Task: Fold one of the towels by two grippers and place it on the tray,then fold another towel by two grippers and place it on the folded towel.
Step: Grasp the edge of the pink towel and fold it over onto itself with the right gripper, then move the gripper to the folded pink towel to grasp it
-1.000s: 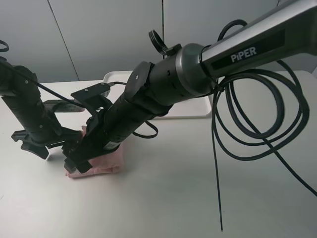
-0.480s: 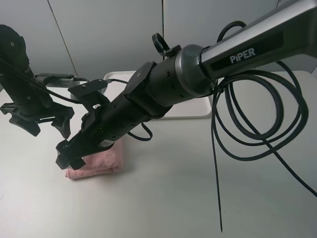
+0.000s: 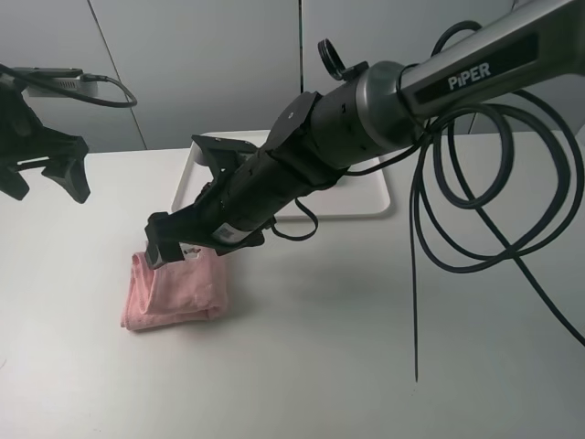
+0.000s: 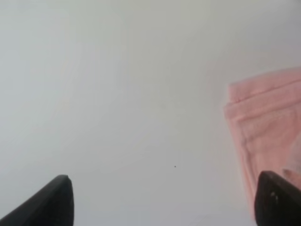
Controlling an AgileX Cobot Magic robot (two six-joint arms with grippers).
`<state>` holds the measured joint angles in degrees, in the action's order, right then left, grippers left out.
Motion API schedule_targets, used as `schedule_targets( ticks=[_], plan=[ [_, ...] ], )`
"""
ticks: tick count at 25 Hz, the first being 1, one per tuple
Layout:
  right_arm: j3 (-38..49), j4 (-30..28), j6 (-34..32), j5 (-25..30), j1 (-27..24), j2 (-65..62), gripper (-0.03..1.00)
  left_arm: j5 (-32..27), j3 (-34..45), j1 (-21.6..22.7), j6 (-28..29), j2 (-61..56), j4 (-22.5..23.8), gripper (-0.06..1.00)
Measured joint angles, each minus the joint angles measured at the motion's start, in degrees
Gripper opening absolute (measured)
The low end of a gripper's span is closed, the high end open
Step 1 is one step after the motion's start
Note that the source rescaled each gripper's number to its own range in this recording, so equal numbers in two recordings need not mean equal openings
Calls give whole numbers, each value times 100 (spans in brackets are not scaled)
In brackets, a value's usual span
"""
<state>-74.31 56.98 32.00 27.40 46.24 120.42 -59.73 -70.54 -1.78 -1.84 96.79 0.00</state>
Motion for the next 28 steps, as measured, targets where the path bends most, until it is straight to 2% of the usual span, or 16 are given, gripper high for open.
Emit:
schedule_targets(
  ticks=[4,9,14,20,28],
  plan=[
    [-65,-1439,-1199,93,-50,0,98,-24,0,163,-265,-129,-317,98],
    [-606,-2036,-1929,599,-50,152,98,-179,0,166,-694,-250,-654,98],
    [-1048,-2234,-2308,940,-50,403,98,-361,0,166,-1207,-439,-1184,98],
    [-1124,-2302,-2367,987,-50,610,98,-471,0,166,-1308,-636,-1194,98],
    [-1456,-2302,-2367,936,-50,973,83,-512,0,166,-1308,-647,-1198,98]
  ],
)
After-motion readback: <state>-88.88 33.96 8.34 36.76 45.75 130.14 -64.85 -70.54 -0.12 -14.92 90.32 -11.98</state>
